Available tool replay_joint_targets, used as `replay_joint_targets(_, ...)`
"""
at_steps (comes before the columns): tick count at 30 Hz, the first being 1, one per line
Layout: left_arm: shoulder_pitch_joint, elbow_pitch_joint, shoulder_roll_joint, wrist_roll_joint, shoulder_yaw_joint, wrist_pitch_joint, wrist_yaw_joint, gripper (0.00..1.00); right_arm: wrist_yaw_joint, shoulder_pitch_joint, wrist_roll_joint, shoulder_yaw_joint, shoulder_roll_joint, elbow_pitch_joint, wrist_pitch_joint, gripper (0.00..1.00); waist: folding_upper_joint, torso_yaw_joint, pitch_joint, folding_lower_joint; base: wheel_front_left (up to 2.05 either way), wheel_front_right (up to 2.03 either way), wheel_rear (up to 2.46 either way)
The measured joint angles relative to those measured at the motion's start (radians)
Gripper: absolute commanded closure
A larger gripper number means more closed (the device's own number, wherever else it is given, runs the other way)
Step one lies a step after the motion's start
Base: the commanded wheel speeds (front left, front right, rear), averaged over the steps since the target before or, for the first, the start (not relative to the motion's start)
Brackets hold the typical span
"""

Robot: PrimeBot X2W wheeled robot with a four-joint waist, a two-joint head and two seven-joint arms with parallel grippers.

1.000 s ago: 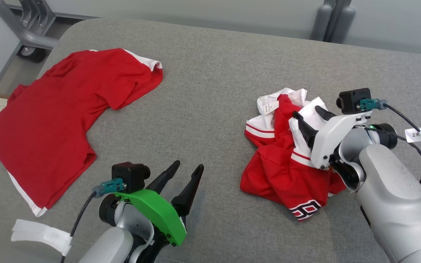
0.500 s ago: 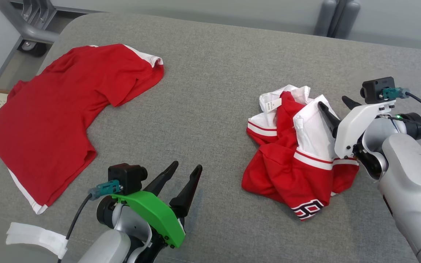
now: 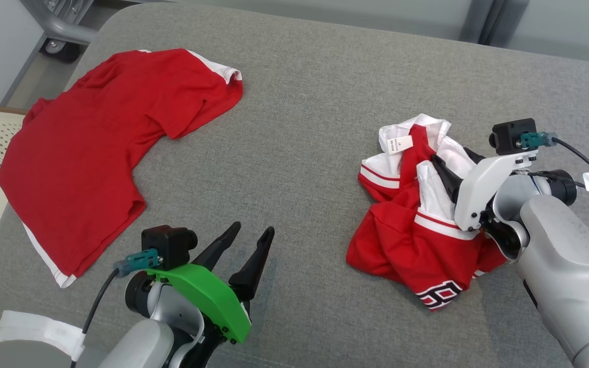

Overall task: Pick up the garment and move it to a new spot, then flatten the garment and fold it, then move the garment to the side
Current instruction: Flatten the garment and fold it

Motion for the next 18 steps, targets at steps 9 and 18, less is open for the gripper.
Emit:
replay_joint_targets(9, 0.013, 0.0, 0.007, 0.0, 0.026, 0.0, 0.008, 0.0, 0.0, -0.003, 0.016, 0.037, -0.006, 0.003, -0.046, 1.0, 0.0, -0.008, -0.013, 0.0, 0.0, 0.0, 0.0)
replay_joint_targets(18, 0.057, -0.001, 0.016, -0.013, 0.06, -0.017, 0.016, 0.0, 0.0, -0.056, 0.041, 0.053, -0.04, -0.094, -0.14, 1.0, 0.0, -0.056, -0.043, 0.0, 0.0, 0.0, 0.0)
